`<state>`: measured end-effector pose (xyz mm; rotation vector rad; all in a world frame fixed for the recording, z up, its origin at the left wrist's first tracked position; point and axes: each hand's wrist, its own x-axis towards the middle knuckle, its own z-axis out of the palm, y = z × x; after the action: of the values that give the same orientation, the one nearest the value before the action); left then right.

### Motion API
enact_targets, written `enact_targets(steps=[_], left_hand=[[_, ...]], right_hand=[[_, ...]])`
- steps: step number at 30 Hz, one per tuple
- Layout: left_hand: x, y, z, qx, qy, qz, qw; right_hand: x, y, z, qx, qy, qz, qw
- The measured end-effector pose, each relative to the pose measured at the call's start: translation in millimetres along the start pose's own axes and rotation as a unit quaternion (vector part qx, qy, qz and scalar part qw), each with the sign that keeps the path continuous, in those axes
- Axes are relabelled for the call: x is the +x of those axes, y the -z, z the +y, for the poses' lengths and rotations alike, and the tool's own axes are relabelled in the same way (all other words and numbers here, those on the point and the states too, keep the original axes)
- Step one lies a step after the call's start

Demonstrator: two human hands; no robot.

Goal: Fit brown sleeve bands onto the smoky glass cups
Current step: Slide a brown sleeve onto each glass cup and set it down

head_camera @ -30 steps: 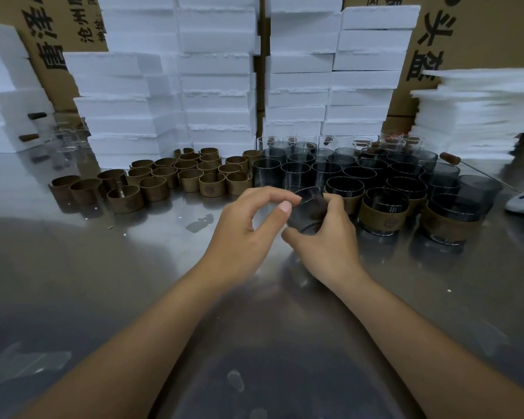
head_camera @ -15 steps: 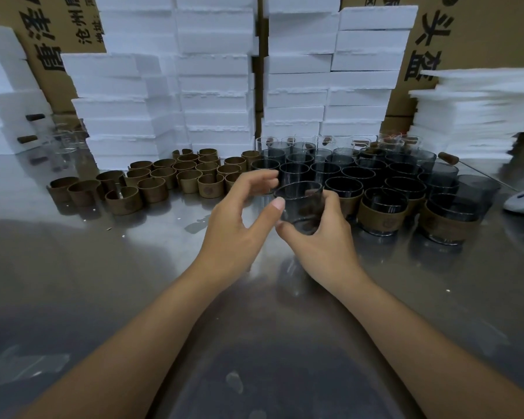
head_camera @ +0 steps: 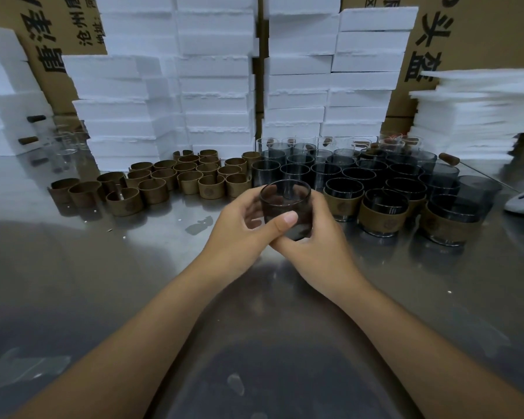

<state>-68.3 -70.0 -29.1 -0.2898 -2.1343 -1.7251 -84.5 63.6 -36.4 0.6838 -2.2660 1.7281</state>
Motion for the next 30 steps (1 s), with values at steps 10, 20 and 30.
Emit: enact_targets(steps=[10,20,30], left_hand=[[2,3,4,0.013,-0.015,0.091,0.996],[-6,-6,6,0.031,-0.042,0.043,0.998],[-8,-8,10,-0.021,-0.059,0.031,0.998]], right_hand=[[9,2,-5,0.113,-0.106,0.091,0.984],[9,4,-23,0.396,-0.264,0.121,0.871],[7,1,-28,0.446,-0.294,0.046,0.844]])
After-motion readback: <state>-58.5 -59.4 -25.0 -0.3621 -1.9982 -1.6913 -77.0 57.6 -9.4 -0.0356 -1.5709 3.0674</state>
